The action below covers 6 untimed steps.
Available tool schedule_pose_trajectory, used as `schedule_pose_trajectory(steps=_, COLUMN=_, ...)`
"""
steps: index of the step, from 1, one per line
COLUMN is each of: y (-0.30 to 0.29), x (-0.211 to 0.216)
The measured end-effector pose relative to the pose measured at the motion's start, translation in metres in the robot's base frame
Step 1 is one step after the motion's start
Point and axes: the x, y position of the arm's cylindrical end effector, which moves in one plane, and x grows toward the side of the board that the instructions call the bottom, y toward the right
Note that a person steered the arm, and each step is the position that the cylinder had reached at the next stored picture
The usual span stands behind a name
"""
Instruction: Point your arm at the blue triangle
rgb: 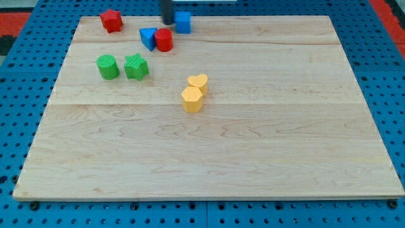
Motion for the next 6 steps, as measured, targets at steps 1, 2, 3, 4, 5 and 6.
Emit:
schedule_pose_trajectory(steps=1, y=0.126, x=0.009)
schedule_pose_trajectory(steps=2, y=0.088, x=0.063)
schedule_pose_trajectory(steps=3, y=0.01, x=0.116)
schedule_pose_trajectory(steps=4, y=-0.066, x=0.114)
schedule_pose_trajectory(steps=5, y=-0.101, x=0.092)
schedule_pose_trajectory(steps=6, y=-0.109, x=0.053)
